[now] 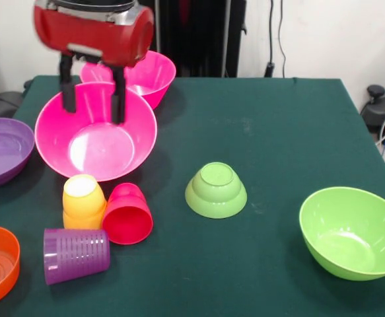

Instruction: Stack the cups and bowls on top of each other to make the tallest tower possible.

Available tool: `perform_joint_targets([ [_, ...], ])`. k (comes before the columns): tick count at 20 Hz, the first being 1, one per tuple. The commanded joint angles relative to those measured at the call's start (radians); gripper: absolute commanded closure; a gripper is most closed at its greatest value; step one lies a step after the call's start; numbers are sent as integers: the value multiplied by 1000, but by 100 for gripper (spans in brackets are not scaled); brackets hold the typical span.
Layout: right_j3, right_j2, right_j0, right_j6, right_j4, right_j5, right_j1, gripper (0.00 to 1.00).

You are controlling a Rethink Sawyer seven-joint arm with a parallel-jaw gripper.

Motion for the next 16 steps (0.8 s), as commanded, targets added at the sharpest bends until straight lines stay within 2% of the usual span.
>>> perform_joint_targets([
  [1,168,80,-7,-81,-50,-257,-7,0],
  [5,162,77,-6,-90,-21,-250,7,0],
  [6,162,78,-7,-106,-13,-222,11,0],
  [16,129,81,-10,-124,9,-152,26,0],
])
